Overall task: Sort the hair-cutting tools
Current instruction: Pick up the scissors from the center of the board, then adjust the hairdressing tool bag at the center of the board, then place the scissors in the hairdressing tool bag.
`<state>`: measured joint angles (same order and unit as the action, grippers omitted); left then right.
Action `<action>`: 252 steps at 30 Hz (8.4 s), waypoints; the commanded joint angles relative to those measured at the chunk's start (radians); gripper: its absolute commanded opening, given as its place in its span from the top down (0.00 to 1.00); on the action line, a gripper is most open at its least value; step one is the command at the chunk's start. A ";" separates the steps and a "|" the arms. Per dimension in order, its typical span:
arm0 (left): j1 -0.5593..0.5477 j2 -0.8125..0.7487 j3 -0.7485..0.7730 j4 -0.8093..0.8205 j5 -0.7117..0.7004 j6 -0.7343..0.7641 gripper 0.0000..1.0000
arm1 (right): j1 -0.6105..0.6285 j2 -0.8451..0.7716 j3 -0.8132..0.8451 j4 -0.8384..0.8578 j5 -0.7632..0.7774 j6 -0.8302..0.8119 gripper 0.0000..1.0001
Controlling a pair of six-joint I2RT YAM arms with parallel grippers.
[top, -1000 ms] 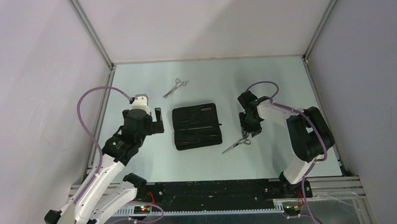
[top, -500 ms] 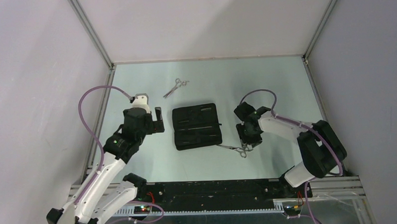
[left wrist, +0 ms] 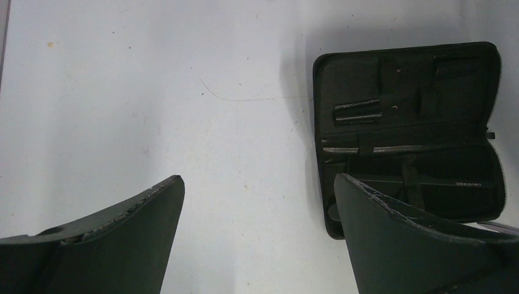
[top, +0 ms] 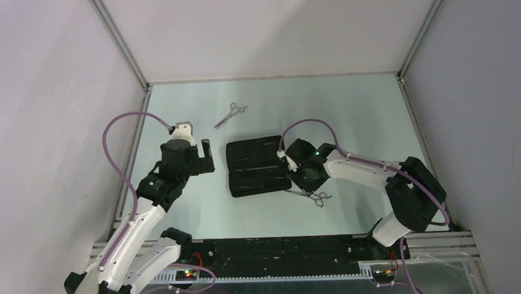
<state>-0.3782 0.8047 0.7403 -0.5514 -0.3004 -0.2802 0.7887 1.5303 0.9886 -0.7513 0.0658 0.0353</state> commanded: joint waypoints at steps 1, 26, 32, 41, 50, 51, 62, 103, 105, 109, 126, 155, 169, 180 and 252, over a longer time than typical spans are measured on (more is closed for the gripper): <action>0.012 -0.001 -0.006 0.029 0.012 -0.011 0.00 | 0.026 0.071 0.031 0.025 -0.033 -0.180 0.52; 0.013 0.044 -0.005 0.016 0.033 -0.025 0.00 | 0.099 0.222 0.029 0.007 -0.179 -0.306 0.71; 0.004 0.048 -0.009 0.013 0.064 -0.059 0.00 | 0.120 0.158 0.027 -0.024 -0.204 -0.279 0.91; -0.083 0.089 0.017 0.014 0.107 -0.173 0.00 | 0.121 -0.049 0.024 -0.023 -0.106 -0.222 1.00; -0.302 0.323 0.154 0.010 0.043 -0.221 0.04 | -0.068 -0.260 -0.008 0.026 0.042 -0.079 1.00; -0.318 0.374 0.188 0.010 0.040 -0.217 0.05 | -0.086 -0.287 -0.018 0.030 0.050 -0.052 1.00; -0.523 0.797 0.459 -0.106 0.085 0.052 0.17 | -0.285 -0.478 -0.110 0.100 0.049 0.052 1.00; -0.736 0.972 0.511 -0.295 0.312 0.491 0.95 | -0.327 -0.541 -0.130 0.128 0.016 0.075 1.00; -0.745 0.933 0.487 -0.330 0.318 0.519 0.95 | -0.327 -0.543 -0.130 0.132 0.011 0.073 1.00; -0.755 0.853 0.429 -0.391 0.389 0.558 0.93 | -0.328 -0.540 -0.128 0.137 -0.007 0.071 1.00; -0.613 0.564 0.266 -0.211 0.443 0.317 0.15 | -0.151 -0.269 0.012 0.055 -0.038 -0.029 1.00; 0.041 0.727 0.173 0.224 0.445 -0.264 0.44 | 0.122 0.280 0.395 -0.205 0.040 -0.215 1.00; 0.006 0.902 0.205 0.212 0.518 -0.216 0.68 | 0.157 0.381 0.402 -0.242 0.077 -0.257 1.00; -0.055 0.955 0.241 0.182 0.559 -0.155 0.70 | 0.166 0.433 0.420 -0.172 0.133 -0.287 1.00; -0.094 0.918 0.155 0.260 0.623 -0.223 0.78 | 0.054 -0.033 0.067 0.228 -0.051 -0.105 0.70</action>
<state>-0.4561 1.7336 0.9276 -0.2516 0.3237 -0.4980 0.8700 1.5646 1.1122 -0.5270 0.0364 -0.1268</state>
